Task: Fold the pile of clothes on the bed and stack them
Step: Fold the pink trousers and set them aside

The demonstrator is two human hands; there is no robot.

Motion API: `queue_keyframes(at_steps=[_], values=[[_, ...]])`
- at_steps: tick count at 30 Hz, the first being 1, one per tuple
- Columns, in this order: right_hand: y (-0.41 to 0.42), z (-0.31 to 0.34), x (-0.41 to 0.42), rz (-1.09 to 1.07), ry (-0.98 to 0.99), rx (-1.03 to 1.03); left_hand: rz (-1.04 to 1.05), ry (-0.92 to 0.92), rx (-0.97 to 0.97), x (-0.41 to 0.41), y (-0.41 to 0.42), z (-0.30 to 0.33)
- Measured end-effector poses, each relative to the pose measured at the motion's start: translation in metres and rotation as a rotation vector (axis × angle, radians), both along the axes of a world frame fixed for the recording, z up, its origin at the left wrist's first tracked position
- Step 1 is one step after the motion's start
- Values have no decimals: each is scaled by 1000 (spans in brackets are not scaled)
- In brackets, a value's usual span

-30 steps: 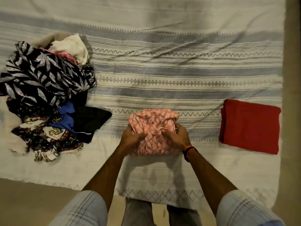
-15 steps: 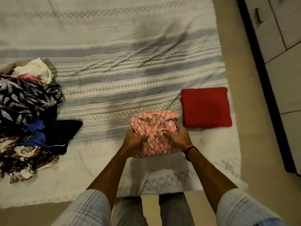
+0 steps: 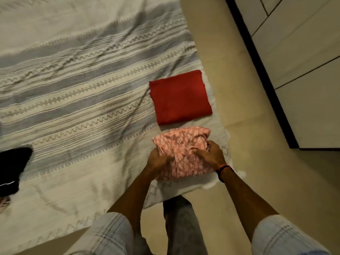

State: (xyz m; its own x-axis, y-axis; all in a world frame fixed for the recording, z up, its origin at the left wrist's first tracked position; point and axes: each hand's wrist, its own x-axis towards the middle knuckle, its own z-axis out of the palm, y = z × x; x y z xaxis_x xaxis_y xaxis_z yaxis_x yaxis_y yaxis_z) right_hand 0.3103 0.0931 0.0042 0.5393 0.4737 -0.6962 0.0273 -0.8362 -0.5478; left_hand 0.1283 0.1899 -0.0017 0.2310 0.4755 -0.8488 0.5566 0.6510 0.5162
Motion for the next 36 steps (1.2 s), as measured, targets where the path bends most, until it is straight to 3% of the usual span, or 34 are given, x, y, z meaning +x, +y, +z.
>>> queue_keyframes(at_steps=[5,11,22,30,36], values=[[-25,-8,33,-21,-21,34,-57,44,-3,35,-20,-19],[-36,-21,44,22,-178,-44,-62,250,43,41,-25,-41],[-28,4,23,158,-313,7,-88,236,65,30,-13,0],[-5,40,-41,179,-218,94,-54,148,113,-30,-8,41],[20,72,-138,283,-202,172,70,78,205,-136,-3,77]])
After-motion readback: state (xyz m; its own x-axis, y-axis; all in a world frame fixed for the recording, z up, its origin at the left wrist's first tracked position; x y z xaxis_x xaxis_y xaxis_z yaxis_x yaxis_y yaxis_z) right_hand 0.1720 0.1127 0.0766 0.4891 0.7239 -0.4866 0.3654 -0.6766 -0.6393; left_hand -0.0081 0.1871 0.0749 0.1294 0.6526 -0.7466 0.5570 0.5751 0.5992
